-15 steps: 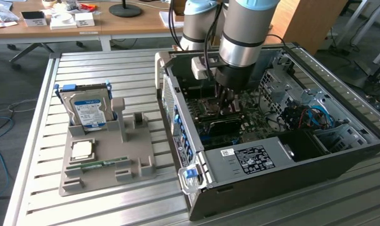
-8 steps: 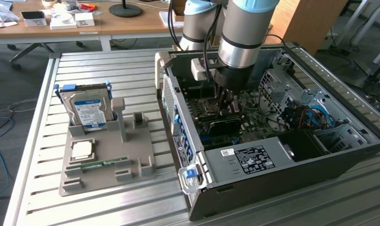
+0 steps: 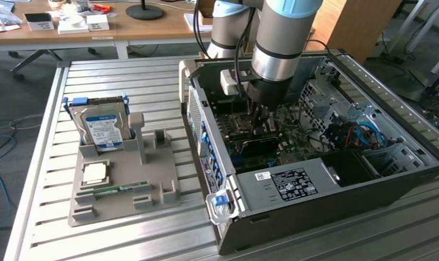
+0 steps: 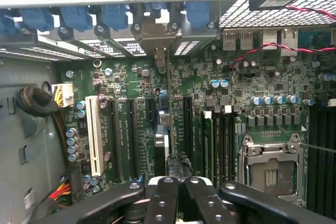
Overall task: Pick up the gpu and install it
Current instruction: 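Press down on the gpu until it lock into place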
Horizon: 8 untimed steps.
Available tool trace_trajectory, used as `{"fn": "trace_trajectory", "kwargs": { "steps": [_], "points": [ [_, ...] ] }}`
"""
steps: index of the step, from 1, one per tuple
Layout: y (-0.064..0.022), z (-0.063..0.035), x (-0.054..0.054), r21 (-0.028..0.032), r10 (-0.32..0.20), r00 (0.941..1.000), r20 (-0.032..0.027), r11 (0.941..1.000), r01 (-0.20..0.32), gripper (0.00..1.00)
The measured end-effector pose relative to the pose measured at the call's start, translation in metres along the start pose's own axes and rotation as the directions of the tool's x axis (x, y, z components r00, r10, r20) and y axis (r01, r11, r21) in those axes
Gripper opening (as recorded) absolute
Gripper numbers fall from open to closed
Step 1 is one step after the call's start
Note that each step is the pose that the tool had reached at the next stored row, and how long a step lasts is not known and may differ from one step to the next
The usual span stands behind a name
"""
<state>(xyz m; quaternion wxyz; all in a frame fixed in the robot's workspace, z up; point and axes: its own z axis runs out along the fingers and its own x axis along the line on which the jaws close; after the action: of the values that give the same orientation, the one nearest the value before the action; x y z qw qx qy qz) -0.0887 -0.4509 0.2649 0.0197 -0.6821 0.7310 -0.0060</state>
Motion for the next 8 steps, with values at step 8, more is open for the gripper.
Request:
{"fn": "trace_trajectory", "kwargs": {
  "steps": [8],
  "points": [
    [0.0001,0.0024,0.0001,0.0000,0.000,1.0000,0.0000,1.0000,0.000,0.11]
  ]
}}
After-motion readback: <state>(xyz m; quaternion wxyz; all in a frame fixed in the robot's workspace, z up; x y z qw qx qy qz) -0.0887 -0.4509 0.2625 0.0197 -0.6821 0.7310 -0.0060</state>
